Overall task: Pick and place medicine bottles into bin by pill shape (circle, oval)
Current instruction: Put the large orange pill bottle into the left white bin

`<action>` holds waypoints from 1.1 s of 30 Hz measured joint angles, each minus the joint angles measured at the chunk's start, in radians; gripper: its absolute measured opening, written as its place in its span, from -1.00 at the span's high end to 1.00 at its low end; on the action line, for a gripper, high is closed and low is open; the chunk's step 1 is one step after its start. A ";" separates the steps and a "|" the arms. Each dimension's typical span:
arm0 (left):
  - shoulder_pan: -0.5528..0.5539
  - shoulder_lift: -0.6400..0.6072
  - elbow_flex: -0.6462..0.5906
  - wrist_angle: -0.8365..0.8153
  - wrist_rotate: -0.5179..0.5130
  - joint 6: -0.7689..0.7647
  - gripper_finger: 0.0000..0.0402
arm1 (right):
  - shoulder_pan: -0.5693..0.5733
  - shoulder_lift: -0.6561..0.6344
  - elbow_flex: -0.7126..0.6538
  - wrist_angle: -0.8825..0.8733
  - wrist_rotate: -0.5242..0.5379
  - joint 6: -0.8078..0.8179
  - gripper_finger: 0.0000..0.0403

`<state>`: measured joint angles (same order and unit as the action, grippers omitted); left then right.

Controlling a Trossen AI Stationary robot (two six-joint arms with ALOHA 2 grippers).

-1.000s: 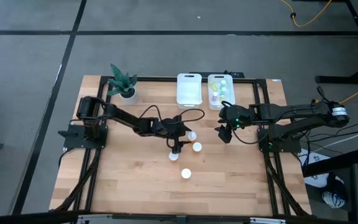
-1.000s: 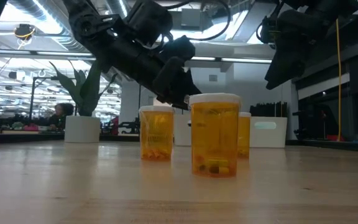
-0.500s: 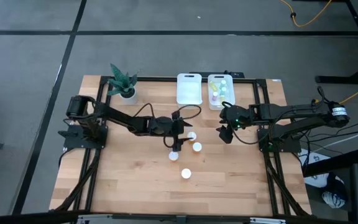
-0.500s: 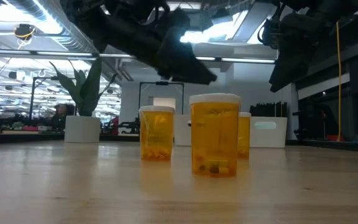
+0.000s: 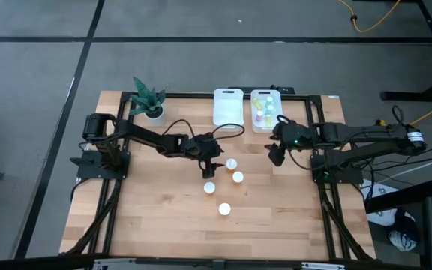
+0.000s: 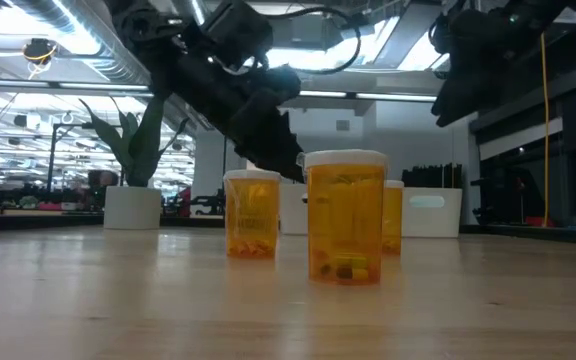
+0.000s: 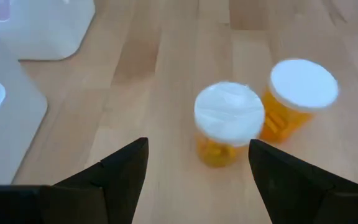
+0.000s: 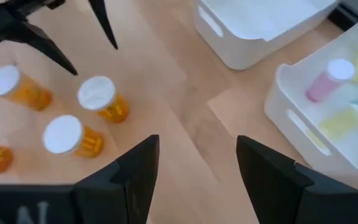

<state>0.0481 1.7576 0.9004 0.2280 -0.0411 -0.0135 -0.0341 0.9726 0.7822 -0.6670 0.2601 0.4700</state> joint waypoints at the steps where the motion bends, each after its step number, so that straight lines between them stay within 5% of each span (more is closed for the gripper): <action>1: 0.002 0.011 0.002 0.009 0.000 0.000 -0.34 | 0.000 -0.001 0.000 -0.003 0.006 0.000 -0.07; 23: -0.018 0.336 0.285 0.029 0.113 0.068 -0.34 | 0.000 -0.002 0.000 -0.020 0.009 -0.004 -0.07; 33: -0.023 0.303 0.289 0.042 0.080 0.076 -0.34 | 0.000 -0.002 0.000 -0.020 0.009 -0.004 -0.07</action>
<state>0.0250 2.0610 1.1896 0.2705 0.0387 0.0628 -0.0338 0.9707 0.7826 -0.6868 0.2691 0.4664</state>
